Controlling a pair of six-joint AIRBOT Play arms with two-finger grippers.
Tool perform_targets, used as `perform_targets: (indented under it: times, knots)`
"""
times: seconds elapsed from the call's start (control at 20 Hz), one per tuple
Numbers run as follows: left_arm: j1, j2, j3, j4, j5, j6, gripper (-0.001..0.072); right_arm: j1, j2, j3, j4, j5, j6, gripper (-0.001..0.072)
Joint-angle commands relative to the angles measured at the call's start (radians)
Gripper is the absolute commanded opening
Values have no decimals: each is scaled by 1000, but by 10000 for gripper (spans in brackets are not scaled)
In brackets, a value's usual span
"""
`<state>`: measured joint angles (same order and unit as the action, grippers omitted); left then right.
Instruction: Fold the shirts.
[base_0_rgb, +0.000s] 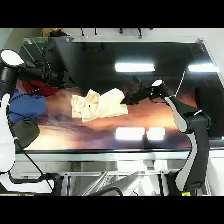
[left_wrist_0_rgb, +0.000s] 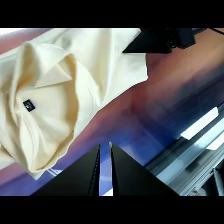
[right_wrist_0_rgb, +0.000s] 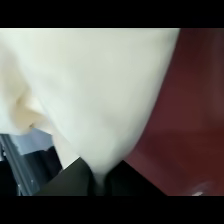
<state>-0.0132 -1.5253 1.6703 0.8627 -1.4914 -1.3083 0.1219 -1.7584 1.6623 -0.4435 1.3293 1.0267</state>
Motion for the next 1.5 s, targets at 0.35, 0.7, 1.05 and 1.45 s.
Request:
perform_targets:
  times: [0.35,0.7,1.05,1.45]
  knots:
    - [-1,0,0,-2,-2,-1,90,-290,380,454,-153,36,220,21]
    - [-1,0,0,-2,0,-1,89,-858,387,428,-478,-117,449,21]
    - [-1,0,0,0,10,-1,90,-1084,293,410,-483,230,416,21]
    - [-1,0,-1,0,0,-1,90,-1088,292,345,-1001,451,647,21]
